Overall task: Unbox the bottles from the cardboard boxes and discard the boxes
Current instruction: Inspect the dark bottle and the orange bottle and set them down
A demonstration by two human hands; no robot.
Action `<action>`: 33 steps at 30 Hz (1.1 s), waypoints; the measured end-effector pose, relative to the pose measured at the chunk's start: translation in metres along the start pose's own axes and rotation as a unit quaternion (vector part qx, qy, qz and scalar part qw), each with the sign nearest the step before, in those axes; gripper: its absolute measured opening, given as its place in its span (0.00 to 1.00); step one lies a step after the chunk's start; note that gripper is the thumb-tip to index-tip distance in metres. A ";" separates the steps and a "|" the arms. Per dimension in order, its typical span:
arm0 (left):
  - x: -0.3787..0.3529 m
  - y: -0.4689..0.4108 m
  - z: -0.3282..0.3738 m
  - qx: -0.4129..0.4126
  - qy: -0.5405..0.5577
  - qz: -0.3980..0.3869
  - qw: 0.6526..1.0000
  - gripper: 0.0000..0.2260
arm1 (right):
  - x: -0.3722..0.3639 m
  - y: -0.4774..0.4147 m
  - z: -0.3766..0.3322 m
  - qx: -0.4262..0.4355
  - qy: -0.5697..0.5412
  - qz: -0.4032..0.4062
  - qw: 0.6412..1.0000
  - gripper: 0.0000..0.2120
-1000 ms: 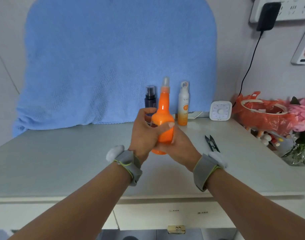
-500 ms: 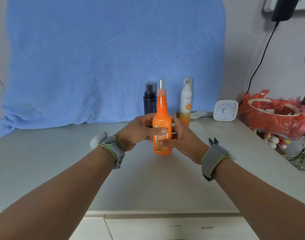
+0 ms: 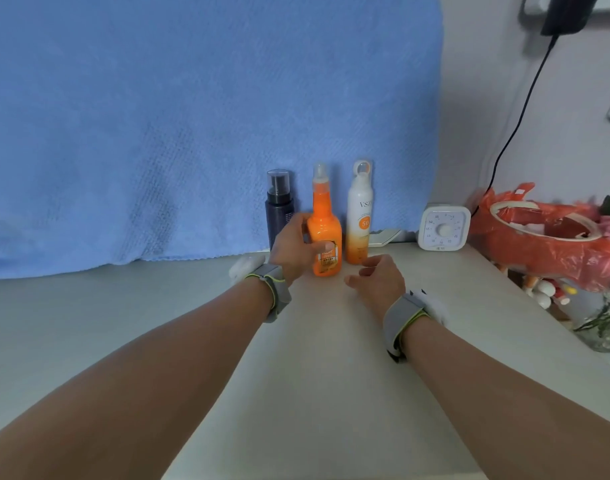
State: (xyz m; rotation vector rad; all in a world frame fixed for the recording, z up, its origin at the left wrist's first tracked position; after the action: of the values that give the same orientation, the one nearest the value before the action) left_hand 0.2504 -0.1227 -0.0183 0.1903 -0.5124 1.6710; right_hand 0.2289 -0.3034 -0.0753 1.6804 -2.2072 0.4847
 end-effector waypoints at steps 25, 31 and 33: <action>-0.012 -0.027 -0.004 -0.020 -0.221 0.070 0.972 0.25 | -0.015 -0.058 0.001 0.094 0.017 0.071 0.993 0.22; -0.003 -0.025 -0.010 0.032 -0.250 0.098 0.963 0.19 | -0.015 -0.061 0.003 0.087 0.019 0.072 0.993 0.22; -0.006 -0.025 -0.012 0.039 -0.253 0.087 0.963 0.20 | -0.015 -0.061 0.003 0.087 0.022 0.073 0.993 0.22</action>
State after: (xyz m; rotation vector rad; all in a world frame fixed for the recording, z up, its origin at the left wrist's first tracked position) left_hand 0.2775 -0.1204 -0.0261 0.6570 -0.8659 1.8165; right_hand 0.2915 -0.3073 -0.0800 1.5796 -2.3253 0.7651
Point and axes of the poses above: each hand's wrist, its own y-axis away from the middle knuckle, its own x-axis out of the back of the hand, z = x × y, the point moved 10 cm from there along -y, towards the middle knuckle, and after that the axes turned 2 degrees about x, right-handed, at the moved point
